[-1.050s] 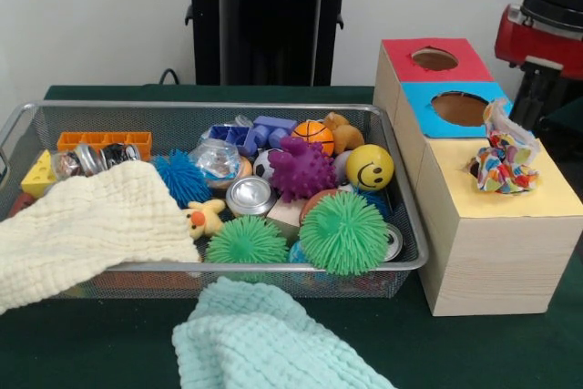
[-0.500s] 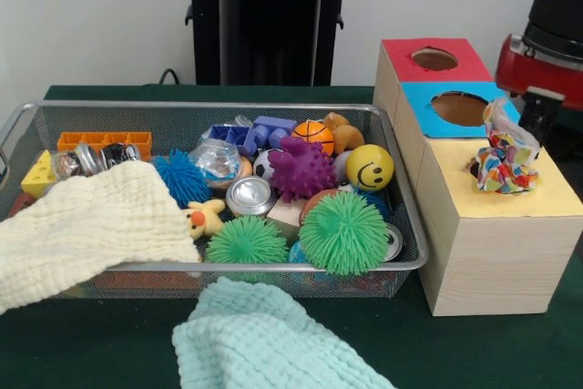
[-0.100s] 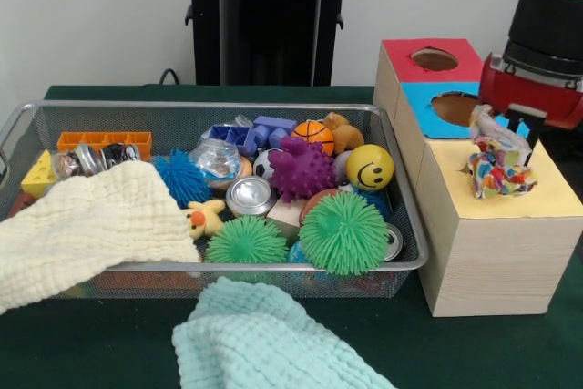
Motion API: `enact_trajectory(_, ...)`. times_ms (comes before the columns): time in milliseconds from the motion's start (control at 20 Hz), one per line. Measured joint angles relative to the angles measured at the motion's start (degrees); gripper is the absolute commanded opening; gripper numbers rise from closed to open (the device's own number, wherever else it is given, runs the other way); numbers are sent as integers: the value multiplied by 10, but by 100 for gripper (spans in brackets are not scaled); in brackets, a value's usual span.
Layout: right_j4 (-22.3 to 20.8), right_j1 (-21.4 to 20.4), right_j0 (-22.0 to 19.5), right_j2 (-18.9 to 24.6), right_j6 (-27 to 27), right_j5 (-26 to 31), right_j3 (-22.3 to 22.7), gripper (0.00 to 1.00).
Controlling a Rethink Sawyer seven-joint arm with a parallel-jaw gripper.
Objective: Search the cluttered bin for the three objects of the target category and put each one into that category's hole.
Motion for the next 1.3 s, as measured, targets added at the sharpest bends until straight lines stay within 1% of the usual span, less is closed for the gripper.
enact_trajectory(200, 0, 1, -12, 9, 0, -29, 13, 0)
enact_trajectory(650, 4, 26, -13, 16, 0, -34, 15, 0)
enact_trajectory(950, 43, 39, -37, 48, 0, -40, 13, 0)
enact_trajectory(1200, 58, 41, -39, 49, 0, -43, 12, 0)
enact_trajectory(1300, 63, 44, -39, 50, 0, -55, 10, 0)
